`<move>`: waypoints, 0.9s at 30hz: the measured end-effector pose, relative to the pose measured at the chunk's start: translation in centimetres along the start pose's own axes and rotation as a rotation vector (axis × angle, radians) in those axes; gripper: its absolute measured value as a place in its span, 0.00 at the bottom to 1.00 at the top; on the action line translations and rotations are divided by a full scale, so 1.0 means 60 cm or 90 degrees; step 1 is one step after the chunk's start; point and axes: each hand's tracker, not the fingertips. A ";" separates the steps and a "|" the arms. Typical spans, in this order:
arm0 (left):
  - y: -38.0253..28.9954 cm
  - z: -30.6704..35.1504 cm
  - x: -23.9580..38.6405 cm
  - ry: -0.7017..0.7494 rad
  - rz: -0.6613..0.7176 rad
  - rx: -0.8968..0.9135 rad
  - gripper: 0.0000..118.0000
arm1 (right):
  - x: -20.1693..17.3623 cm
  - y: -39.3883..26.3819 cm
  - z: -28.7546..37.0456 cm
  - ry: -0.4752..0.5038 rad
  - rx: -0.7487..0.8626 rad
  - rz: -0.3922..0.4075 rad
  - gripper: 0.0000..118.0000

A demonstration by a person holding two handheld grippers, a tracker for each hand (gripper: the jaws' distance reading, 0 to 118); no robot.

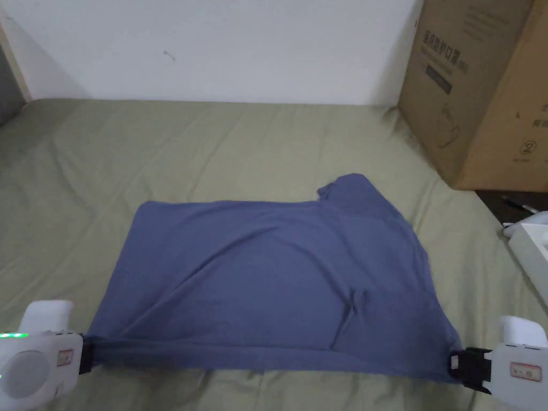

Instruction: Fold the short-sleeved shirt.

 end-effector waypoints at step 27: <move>-0.106 0.093 -0.039 -0.047 0.064 0.080 0.08 | -0.102 -0.087 0.087 0.029 0.107 0.098 0.00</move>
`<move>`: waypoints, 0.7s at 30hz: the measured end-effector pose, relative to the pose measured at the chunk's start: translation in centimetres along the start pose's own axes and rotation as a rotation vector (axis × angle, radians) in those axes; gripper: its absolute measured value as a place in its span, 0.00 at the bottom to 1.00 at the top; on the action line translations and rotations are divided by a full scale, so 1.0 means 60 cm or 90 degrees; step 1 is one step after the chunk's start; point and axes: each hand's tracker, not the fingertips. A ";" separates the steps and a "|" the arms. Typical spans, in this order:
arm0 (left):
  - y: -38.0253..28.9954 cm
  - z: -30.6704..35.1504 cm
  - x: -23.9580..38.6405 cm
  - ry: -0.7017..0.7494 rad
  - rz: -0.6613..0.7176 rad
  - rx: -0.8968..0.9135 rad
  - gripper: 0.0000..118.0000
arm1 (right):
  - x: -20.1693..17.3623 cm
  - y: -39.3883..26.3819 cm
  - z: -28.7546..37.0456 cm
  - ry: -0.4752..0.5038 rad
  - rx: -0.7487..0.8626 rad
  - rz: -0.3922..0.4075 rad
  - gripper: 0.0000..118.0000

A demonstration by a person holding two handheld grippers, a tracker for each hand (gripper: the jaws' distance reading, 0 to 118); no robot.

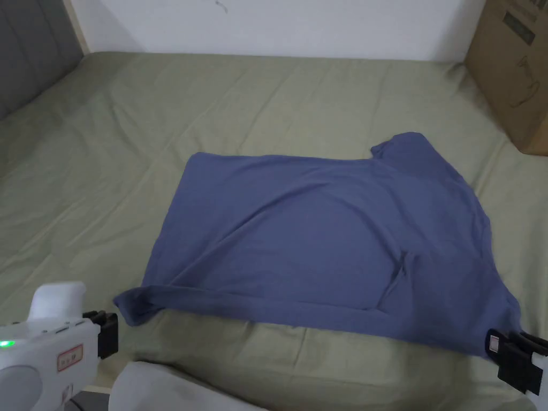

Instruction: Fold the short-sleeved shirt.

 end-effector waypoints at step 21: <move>0.060 -0.122 0.022 -0.005 -0.032 -0.059 0.03 | 0.052 -0.015 0.009 -0.056 -0.030 -0.029 0.00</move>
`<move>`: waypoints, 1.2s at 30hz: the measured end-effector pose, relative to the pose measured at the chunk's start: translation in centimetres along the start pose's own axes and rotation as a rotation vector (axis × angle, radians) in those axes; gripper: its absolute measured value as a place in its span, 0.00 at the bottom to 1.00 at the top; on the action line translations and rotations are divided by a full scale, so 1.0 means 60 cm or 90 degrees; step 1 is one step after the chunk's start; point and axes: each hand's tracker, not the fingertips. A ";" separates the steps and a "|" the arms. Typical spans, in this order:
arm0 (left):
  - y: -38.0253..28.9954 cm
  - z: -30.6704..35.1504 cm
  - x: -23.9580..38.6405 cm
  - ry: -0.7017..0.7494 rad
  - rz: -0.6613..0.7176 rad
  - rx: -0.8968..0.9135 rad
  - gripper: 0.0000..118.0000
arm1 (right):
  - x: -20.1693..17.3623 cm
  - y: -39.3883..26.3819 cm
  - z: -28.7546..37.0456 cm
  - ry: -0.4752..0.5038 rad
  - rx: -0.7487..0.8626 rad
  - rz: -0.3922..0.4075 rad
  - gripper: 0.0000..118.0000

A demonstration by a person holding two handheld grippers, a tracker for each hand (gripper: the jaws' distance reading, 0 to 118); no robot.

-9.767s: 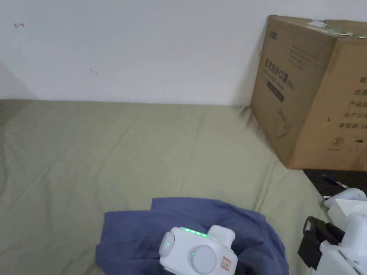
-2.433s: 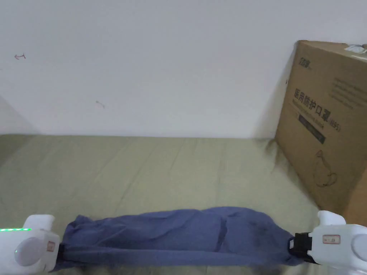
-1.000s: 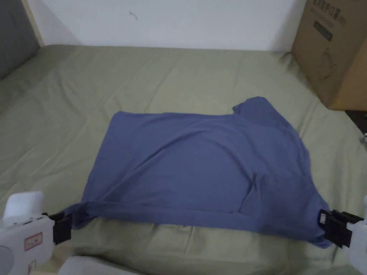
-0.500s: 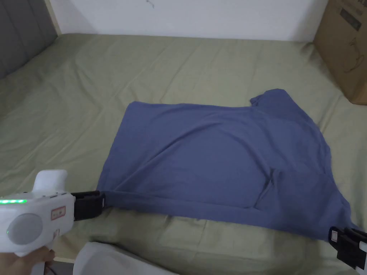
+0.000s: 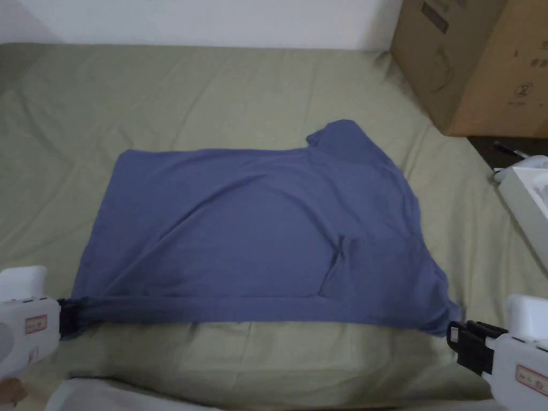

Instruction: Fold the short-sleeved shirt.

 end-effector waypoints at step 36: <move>0.088 0.030 -0.008 0.008 0.005 0.033 0.03 | 0.000 0.159 -0.100 -0.027 -0.001 0.052 0.05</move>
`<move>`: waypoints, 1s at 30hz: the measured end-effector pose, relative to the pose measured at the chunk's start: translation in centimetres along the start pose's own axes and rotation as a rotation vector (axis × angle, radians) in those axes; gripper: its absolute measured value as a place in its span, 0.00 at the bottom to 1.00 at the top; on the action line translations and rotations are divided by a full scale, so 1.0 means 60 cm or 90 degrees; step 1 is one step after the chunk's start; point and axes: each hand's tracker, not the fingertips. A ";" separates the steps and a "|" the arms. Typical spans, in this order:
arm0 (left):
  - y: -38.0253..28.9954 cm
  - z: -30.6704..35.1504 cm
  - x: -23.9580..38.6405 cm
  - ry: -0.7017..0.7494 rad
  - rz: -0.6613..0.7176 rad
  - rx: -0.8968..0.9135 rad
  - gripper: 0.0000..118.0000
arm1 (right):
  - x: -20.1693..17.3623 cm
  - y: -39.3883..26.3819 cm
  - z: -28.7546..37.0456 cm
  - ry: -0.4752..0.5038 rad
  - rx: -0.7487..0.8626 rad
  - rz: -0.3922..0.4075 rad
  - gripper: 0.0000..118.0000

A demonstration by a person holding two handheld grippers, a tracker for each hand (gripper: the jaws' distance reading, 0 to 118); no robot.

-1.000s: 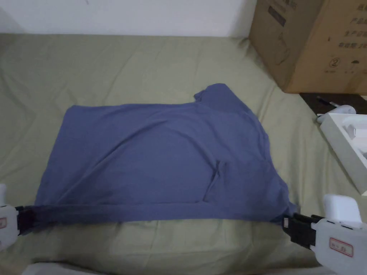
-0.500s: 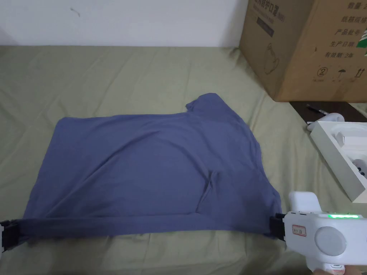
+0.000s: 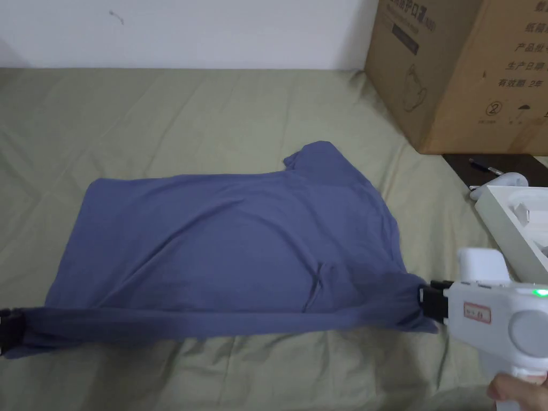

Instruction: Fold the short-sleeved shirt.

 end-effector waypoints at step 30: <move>0.054 -0.064 -0.012 0.009 -0.020 -0.030 0.73 | -0.028 0.096 -0.090 0.013 0.043 0.026 0.43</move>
